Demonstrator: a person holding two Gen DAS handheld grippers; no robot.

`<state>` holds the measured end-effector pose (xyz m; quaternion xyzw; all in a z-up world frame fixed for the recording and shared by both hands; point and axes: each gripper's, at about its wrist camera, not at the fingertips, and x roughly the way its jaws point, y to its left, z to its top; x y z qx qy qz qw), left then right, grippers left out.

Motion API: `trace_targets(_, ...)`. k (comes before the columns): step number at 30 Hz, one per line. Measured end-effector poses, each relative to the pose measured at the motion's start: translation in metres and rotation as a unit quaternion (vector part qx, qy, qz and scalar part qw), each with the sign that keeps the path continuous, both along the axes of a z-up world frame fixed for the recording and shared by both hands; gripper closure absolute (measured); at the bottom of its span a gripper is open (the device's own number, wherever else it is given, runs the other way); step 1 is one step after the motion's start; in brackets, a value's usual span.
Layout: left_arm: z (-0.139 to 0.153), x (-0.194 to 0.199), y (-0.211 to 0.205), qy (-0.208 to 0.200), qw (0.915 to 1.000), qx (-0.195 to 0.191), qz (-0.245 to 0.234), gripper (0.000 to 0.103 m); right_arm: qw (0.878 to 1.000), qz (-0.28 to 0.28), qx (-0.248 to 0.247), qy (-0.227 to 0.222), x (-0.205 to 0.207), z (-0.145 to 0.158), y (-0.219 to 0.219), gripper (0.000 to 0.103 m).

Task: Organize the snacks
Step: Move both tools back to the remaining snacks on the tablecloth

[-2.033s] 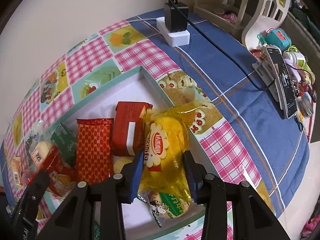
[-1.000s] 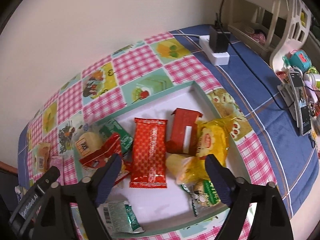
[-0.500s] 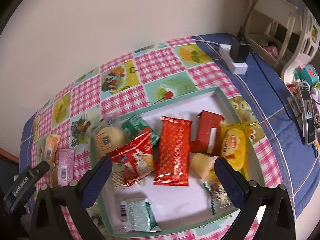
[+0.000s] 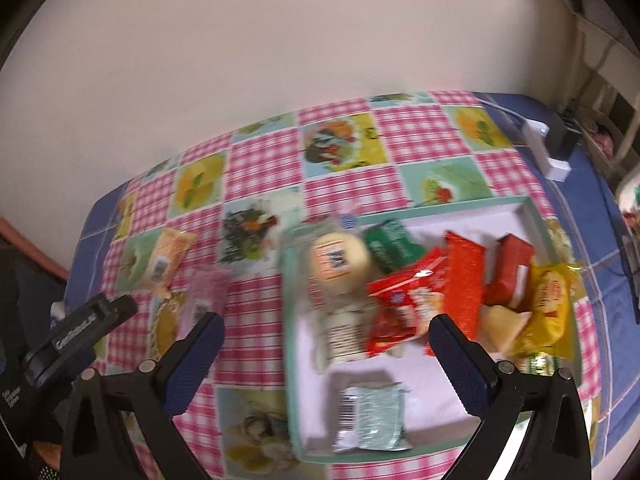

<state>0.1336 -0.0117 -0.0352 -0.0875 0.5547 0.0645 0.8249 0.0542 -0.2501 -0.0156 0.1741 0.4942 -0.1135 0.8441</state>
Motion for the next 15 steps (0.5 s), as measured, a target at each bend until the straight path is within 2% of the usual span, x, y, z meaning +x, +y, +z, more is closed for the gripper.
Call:
trace_targets(7,-0.013,0.005,0.015,0.026,0.9996,0.004,0.011,0.0,0.998,0.053,0.024,0.001,0.013,-0.012,0.037,0.0)
trace_targets(15,-0.028,0.009,0.034,0.048,0.9985,0.007,0.024,0.0,0.994,0.087,0.056,0.027,0.028,-0.046,0.058,0.001)
